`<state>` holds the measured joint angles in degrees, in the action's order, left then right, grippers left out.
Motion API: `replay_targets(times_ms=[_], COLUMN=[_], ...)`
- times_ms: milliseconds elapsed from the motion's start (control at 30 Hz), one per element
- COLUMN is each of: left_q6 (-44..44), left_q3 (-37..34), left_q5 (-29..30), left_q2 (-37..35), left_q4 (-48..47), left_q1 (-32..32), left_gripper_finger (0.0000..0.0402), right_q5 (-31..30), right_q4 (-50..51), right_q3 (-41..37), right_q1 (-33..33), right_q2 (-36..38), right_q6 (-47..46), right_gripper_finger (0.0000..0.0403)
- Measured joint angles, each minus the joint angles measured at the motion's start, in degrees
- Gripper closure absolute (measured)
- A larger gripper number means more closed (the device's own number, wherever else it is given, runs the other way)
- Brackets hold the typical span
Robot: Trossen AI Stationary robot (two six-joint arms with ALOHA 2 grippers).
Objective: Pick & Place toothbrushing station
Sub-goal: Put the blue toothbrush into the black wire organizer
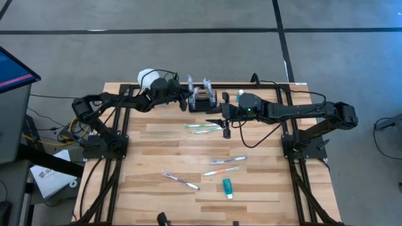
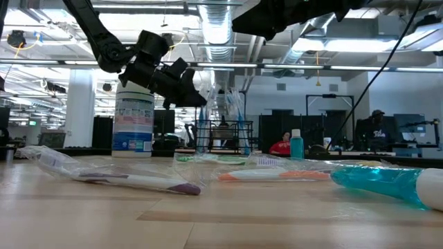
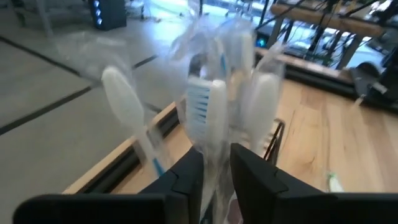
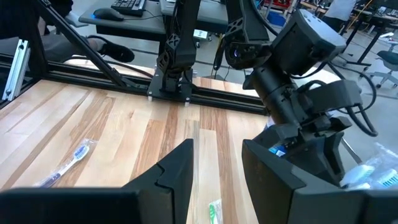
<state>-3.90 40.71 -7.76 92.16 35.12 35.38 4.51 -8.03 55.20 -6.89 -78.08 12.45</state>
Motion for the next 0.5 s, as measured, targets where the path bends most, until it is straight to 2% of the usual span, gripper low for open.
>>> replay_targets(times_ms=[300, 500], left_q6=[0.0, -0.01], left_q3=[0.0, 0.0], left_q5=[1.76, 1.76], left_q2=[0.0, 0.0], left_q4=[-2.19, -2.17], left_q1=[0.09, 0.1], left_gripper_finger=[0.0312, 0.0285], right_q5=[0.0, -0.02], right_q4=[-0.05, -0.07], right_q3=[0.0, 0.0], right_q1=[0.0, 0.01], right_q2=[0.0, 0.0], right_q6=[0.0, 0.0], right_gripper_finger=[0.0276, 0.0276])
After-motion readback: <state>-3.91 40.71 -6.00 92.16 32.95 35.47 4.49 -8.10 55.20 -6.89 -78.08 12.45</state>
